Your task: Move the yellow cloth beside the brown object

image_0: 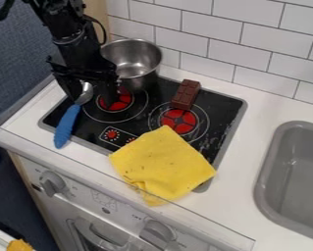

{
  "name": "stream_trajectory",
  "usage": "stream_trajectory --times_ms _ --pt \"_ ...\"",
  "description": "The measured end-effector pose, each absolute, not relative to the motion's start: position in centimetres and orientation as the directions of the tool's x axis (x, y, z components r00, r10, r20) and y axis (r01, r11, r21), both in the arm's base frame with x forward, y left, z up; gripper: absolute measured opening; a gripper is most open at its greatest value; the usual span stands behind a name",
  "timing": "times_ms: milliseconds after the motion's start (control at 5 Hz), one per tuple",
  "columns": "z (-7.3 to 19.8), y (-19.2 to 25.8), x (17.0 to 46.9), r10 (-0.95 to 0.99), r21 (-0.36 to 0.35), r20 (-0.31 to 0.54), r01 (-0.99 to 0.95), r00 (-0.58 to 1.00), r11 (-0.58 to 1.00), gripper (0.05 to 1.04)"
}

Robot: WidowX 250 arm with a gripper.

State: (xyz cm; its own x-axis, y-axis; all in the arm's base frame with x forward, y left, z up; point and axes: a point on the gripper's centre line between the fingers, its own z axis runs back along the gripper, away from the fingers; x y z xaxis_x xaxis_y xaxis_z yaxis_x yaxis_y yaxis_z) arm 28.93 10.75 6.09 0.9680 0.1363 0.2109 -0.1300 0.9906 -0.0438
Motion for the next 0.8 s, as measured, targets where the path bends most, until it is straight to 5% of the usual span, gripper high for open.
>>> stream_trajectory --times_ms 200,800 --pt "5.1 10.4 28.5 0.135 -0.052 0.182 -0.127 0.974 0.99 1.0" --pt "4.1 -0.6 27.4 -0.189 -0.02 0.177 0.196 0.966 0.98 0.999"
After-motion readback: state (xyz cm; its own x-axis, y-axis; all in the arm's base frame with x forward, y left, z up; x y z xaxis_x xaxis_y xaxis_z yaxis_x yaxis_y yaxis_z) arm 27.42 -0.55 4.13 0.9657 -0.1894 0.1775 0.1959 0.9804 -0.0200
